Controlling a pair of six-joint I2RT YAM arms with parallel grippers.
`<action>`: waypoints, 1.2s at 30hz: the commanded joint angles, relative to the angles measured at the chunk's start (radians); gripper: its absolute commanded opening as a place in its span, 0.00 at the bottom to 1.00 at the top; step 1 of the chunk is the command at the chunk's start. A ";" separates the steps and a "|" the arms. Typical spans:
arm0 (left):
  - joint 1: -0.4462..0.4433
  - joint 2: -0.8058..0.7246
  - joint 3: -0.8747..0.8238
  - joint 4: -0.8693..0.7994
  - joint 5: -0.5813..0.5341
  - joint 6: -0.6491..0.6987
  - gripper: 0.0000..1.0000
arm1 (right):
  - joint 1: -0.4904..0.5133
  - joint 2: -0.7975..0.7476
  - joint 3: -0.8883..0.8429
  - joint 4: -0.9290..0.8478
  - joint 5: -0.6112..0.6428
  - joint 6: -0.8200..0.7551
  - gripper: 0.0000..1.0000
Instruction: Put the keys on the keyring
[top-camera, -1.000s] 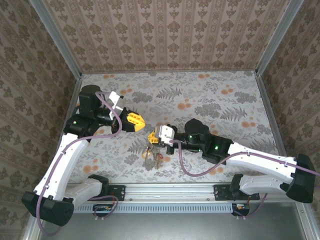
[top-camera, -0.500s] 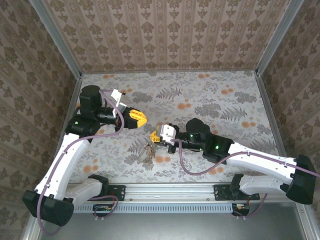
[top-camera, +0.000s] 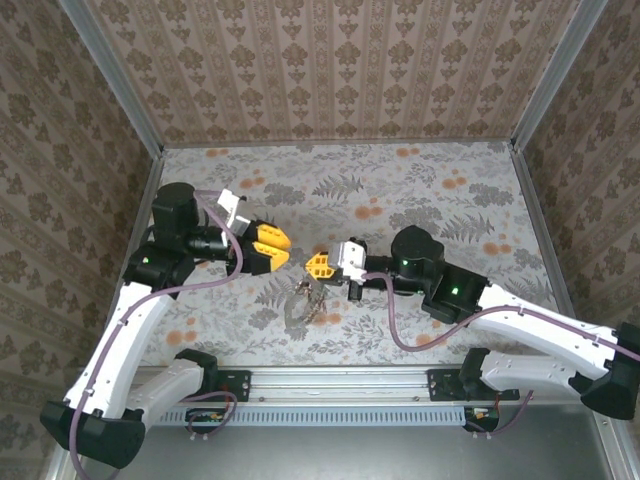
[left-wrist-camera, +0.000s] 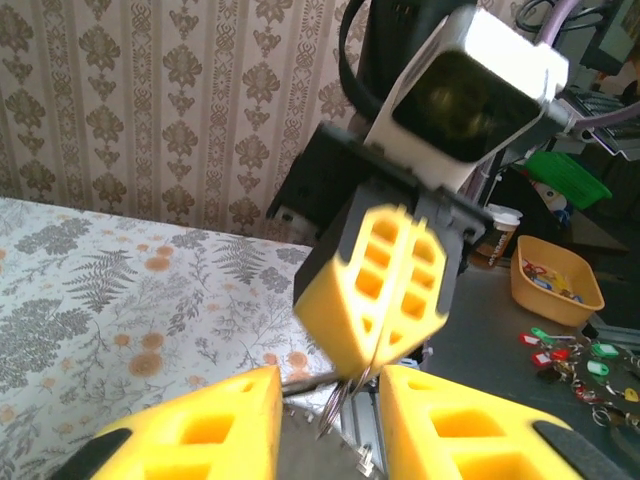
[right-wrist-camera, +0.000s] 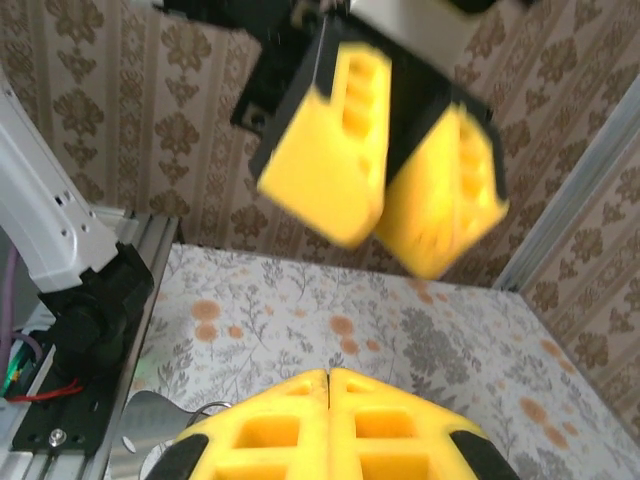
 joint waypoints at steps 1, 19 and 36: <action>-0.007 -0.019 -0.016 -0.026 0.008 0.013 0.33 | -0.015 -0.034 0.061 0.005 -0.077 -0.016 0.00; -0.133 0.010 0.043 -0.110 -0.027 0.091 0.36 | -0.058 -0.043 0.087 0.013 -0.164 0.023 0.00; -0.186 0.071 0.087 -0.142 -0.060 0.137 0.36 | -0.065 -0.054 0.084 0.024 -0.176 0.035 0.00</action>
